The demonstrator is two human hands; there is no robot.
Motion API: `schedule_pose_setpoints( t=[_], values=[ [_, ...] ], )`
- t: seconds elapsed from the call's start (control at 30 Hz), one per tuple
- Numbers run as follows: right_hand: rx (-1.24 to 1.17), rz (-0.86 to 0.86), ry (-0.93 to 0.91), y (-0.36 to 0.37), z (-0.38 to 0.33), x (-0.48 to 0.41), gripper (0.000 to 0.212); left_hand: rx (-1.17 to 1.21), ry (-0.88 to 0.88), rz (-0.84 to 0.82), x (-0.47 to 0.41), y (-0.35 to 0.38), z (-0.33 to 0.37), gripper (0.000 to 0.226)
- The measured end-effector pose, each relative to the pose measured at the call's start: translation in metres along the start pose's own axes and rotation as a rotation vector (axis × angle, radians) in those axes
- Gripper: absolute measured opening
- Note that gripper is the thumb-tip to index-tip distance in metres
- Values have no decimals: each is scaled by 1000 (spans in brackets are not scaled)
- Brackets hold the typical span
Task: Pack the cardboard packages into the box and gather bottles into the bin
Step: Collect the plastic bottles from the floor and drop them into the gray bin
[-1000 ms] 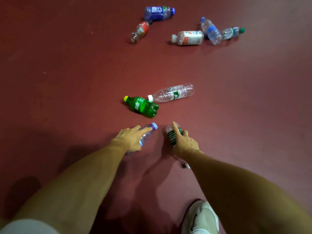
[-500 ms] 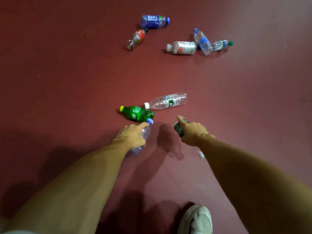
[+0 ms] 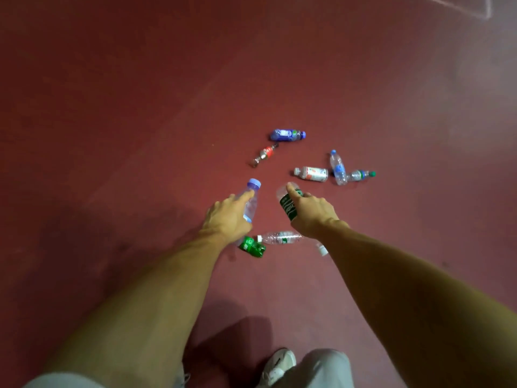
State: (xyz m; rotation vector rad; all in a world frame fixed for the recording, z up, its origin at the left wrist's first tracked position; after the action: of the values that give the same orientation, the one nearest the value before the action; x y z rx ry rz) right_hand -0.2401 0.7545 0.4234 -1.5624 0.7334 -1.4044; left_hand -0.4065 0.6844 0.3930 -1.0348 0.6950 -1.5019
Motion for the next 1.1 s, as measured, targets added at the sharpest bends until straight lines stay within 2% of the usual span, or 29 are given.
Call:
schedule_pose_setpoints(
  t=[0.27, 0.5, 0.67, 0.8, 1.1],
  values=[
    [48, 137, -211, -233, -56, 75, 83, 0, -236, 225, 98, -245, 45, 78],
    [124, 215, -563, -335, -161, 182, 86, -1, -457, 440, 227, -376, 63, 79],
    [156, 281, -837, -366, -262, 296, 87, -77, -624, 517, 364, -422, 49, 80],
    [193, 338, -1048, -361, -343, 402, 88, -127, -812, 583, 499, -439, 24, 78],
    [281, 385, -1428, -248, -495, 679, 84, -164, -1156, 651, 834, -401, -20, 82]
  ],
)
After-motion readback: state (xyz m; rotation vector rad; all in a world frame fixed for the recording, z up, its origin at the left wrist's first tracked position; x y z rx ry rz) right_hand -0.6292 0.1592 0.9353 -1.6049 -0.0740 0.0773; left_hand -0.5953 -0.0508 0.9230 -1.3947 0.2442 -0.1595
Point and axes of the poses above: each hand's wrist, its own x-axis away from the middle knuckle, its own y-axis out of the palm, z = x × y, the point moved 8 cm from there along -x, towards the middle knuckle, and after that the axes turned 13 degrees about y, right-handed, at the moved point
